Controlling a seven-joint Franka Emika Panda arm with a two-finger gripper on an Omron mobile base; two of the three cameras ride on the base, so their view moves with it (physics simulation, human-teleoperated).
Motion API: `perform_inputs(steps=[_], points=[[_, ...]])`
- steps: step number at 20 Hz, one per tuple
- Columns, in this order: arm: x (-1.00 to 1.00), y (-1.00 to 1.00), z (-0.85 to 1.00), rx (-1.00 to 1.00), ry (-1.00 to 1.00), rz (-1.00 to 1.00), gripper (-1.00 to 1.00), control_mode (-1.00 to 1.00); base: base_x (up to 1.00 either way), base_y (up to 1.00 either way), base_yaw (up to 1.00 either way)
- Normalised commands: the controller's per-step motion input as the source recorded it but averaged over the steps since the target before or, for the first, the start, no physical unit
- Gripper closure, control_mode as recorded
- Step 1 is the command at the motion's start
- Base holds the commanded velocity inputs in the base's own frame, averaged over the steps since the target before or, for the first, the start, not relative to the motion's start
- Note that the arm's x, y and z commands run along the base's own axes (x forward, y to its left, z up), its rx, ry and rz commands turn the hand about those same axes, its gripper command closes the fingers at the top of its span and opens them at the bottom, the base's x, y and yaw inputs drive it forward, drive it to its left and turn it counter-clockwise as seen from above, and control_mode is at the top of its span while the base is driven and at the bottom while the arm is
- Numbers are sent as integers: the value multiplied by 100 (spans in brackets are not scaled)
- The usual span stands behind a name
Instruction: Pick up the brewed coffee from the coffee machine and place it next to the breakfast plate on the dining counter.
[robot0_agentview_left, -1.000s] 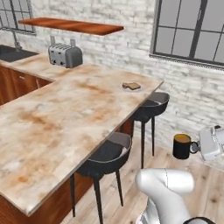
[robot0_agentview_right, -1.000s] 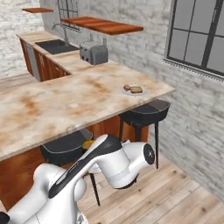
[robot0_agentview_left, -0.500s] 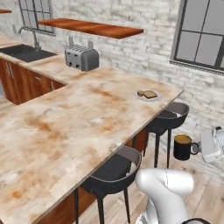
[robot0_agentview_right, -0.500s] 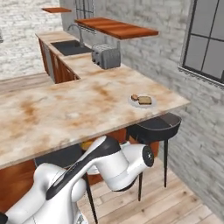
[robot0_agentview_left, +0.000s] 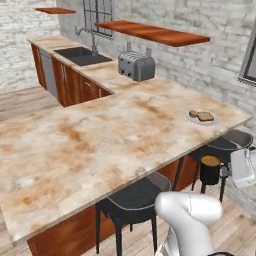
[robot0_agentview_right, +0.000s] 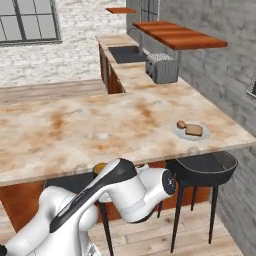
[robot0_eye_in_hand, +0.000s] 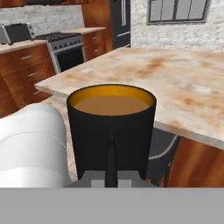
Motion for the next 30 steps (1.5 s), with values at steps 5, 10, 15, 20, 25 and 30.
perform_inputs(steps=[5,10,15,20,25,30], points=[[0,0,0,0,0,0,100,100,52,-83,56],[0,0,0,0,0,0,100,100,19,-90,52],[0,0,0,0,0,0,100,100,42,-27,32],[0,0,0,0,0,0,100,100,35,-30,18],[0,0,0,0,0,0,100,100,10,-58,14],[0,0,0,0,0,0,100,100,18,-48,12]])
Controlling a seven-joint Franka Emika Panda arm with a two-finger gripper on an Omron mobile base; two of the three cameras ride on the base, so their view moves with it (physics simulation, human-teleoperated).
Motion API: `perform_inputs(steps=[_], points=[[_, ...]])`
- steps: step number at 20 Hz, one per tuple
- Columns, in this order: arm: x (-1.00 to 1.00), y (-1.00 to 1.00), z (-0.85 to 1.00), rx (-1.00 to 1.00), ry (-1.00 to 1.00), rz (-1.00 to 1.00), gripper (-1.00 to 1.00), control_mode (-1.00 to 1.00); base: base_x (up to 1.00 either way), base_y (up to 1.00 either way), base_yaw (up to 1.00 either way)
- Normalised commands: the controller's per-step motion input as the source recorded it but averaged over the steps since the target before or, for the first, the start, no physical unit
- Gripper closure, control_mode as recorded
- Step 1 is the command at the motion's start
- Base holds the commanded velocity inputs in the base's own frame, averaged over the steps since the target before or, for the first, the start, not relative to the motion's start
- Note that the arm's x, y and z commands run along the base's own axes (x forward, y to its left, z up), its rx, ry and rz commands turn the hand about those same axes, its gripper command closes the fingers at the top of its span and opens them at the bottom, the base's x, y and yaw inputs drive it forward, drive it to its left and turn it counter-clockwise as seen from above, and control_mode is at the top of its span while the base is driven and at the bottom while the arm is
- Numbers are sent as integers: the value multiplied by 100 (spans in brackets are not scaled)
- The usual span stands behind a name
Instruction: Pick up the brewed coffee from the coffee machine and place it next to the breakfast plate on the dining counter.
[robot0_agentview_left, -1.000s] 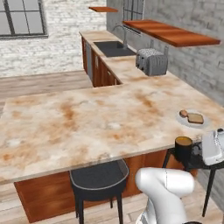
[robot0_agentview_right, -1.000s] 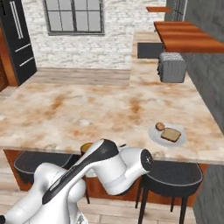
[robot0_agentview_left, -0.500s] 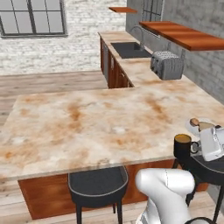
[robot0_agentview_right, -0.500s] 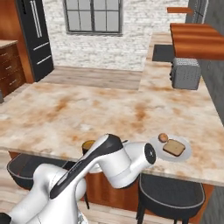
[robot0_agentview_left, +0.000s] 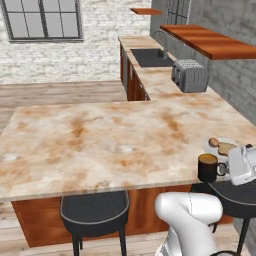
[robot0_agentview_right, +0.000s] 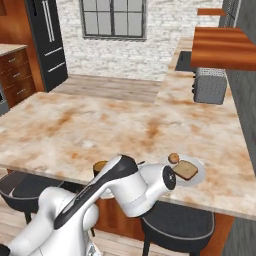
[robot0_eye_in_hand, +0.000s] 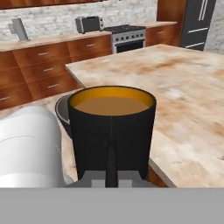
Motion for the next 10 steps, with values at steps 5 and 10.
perform_inputs(steps=[5,10], points=[[78,-2,0,0,0,0,100,-100,0,0,0],[82,-19,0,0,0,-9,100,-100,0,0,0]])
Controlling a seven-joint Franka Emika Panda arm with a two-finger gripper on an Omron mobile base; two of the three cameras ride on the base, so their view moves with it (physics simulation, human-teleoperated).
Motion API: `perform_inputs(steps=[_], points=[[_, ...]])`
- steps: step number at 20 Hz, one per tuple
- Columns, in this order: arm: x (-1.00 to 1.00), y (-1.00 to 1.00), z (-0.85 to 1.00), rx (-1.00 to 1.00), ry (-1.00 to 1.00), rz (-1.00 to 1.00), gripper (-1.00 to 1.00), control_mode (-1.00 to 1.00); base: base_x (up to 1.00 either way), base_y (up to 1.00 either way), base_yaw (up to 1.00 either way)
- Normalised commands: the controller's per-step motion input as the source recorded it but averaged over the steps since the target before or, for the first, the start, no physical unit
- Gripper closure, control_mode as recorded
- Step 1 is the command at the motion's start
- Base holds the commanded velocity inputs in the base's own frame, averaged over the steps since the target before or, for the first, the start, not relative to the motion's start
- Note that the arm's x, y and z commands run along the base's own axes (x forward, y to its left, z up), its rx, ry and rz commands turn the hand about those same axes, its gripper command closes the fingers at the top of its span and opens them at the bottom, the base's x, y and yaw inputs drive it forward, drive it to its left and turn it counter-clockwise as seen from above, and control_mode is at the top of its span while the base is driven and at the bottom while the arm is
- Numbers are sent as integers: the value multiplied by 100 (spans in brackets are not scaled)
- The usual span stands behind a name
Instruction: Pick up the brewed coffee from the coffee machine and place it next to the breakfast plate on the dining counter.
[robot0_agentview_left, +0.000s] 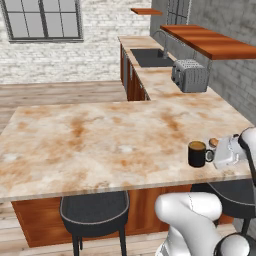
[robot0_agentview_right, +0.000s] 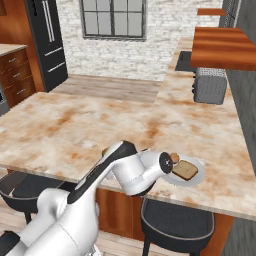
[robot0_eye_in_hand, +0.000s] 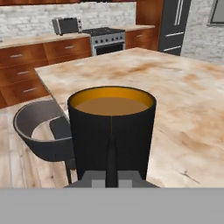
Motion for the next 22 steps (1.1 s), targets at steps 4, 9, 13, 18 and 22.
perform_inputs(steps=[4,9,13,18,22], points=[[66,-53,0,0,0,-9,100,-100,0,0,0],[46,-45,0,0,0,-9,100,-100,0,0,0],[31,-30,-3,0,0,-3,100,-100,0,0,0],[39,-11,-21,0,0,0,100,-100,0,0,0],[35,0,-32,0,0,0,100,-100,0,0,0]])
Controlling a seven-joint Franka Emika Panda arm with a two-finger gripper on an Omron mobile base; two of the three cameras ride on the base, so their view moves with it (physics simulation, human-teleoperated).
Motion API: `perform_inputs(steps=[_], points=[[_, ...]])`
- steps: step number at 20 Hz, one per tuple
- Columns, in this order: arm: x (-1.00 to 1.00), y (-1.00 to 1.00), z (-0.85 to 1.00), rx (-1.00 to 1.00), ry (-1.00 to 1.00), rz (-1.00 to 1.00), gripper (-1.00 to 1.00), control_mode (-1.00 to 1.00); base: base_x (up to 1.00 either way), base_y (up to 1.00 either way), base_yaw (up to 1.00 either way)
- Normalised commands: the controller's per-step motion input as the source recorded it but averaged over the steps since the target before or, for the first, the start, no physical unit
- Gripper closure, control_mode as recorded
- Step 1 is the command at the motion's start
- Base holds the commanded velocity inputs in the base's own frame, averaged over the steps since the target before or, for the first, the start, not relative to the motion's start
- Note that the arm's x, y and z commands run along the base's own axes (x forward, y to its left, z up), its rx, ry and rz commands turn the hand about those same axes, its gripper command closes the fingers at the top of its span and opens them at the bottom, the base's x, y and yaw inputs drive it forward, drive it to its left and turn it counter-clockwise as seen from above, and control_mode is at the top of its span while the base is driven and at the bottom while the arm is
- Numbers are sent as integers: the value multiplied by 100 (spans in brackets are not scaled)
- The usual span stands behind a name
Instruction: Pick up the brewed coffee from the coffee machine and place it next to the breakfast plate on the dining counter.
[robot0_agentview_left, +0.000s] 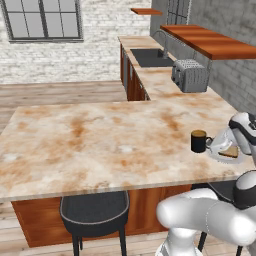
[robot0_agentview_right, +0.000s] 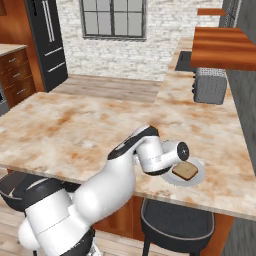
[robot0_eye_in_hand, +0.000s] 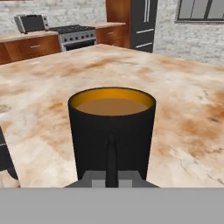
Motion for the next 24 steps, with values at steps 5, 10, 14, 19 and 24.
perform_inputs(steps=[5,10,14,19,24], points=[[31,0,-37,-1,0,0,100,-100,0,0,0],[31,0,-32,0,0,0,100,-100,0,0,0],[26,-11,-27,0,0,0,100,-100,0,0,0],[16,-20,-27,0,0,0,100,-100,0,0,0],[15,-10,-25,0,-1,0,100,-100,0,0,0]])
